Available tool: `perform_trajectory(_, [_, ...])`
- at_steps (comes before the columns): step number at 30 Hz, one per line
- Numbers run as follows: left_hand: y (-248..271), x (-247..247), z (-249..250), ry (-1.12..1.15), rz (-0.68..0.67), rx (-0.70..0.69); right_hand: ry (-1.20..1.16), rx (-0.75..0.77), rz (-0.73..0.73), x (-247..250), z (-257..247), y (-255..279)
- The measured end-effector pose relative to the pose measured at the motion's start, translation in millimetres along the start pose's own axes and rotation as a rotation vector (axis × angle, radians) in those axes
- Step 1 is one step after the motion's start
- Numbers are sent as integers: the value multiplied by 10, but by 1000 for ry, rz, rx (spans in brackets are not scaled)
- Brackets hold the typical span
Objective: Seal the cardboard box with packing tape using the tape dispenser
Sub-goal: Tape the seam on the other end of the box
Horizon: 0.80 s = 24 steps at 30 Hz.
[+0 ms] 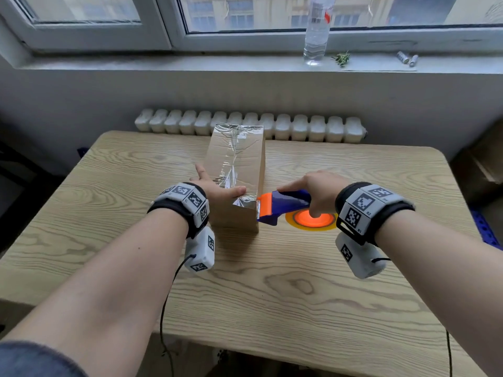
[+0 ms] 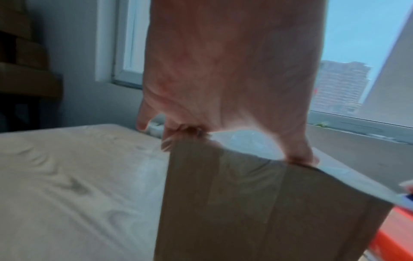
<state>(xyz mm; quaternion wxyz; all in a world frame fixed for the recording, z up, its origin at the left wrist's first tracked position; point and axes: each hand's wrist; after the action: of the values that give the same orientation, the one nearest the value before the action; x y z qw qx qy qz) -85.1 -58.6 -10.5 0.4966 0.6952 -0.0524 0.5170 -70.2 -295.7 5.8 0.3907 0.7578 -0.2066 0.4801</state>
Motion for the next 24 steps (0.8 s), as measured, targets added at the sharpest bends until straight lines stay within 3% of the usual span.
perform_trajectory(3, [87, 87, 173, -95, 69, -29, -5, -10, 2, 1, -16, 6])
perform_trajectory(24, [390, 73, 418, -235, 41, -45, -113, -48, -11, -4, 12, -91])
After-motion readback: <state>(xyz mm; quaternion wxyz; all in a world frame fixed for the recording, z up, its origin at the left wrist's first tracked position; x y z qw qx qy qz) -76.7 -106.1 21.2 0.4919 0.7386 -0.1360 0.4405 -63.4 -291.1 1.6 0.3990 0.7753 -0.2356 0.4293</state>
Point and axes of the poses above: each hand's wrist, its own y-axis away from the middle knuckle, its own x-axis out of the back of the hand, z = x × y, and after that the axes turned 9 degrees about x, right-handed
